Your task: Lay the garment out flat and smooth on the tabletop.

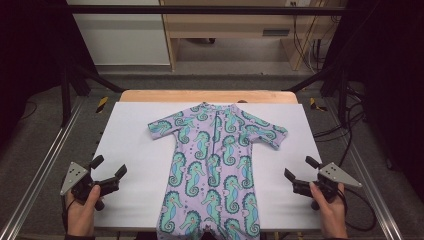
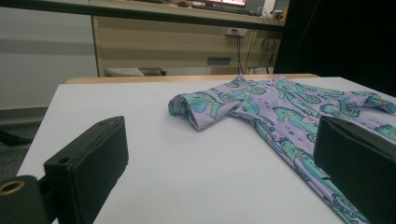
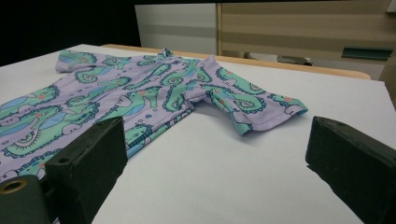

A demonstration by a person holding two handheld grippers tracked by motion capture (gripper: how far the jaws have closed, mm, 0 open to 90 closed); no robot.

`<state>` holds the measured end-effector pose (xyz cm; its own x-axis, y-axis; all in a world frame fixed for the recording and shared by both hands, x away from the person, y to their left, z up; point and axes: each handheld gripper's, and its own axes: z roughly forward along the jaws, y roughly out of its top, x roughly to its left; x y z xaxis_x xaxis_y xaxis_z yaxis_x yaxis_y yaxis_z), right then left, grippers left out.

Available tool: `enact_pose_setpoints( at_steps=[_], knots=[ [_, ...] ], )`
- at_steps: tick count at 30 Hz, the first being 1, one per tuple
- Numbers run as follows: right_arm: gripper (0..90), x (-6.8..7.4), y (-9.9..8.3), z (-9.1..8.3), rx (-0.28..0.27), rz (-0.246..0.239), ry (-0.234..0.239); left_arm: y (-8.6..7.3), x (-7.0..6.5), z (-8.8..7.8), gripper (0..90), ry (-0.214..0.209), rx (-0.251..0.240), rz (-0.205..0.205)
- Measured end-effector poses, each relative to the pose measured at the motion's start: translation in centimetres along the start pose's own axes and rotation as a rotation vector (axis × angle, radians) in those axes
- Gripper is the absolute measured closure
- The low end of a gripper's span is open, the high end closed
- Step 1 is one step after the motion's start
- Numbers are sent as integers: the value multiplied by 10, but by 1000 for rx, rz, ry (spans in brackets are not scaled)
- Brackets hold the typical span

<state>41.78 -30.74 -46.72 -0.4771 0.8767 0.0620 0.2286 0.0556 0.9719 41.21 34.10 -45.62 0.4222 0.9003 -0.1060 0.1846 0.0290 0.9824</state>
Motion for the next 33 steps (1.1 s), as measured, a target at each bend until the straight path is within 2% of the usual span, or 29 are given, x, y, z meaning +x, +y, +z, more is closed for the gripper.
enact_pose_setpoints(
  at_steps=[11, 17, 26, 33],
  knots=[
    [53, 8, -11, 1, -20, -16, 24, -9, -9, -2, 30, -28, 11, 12],
    [49, 14, -15, 3, -11, -31, 47, -13, -13, -1, 30, -44, 11, 17],
    [49, 25, -19, 8, -17, -43, 70, -18, -23, 1, 29, -69, 21, 29],
    [49, 32, -19, 11, -29, -53, 90, -19, -29, -1, 29, -78, 9, 38]
  ],
)
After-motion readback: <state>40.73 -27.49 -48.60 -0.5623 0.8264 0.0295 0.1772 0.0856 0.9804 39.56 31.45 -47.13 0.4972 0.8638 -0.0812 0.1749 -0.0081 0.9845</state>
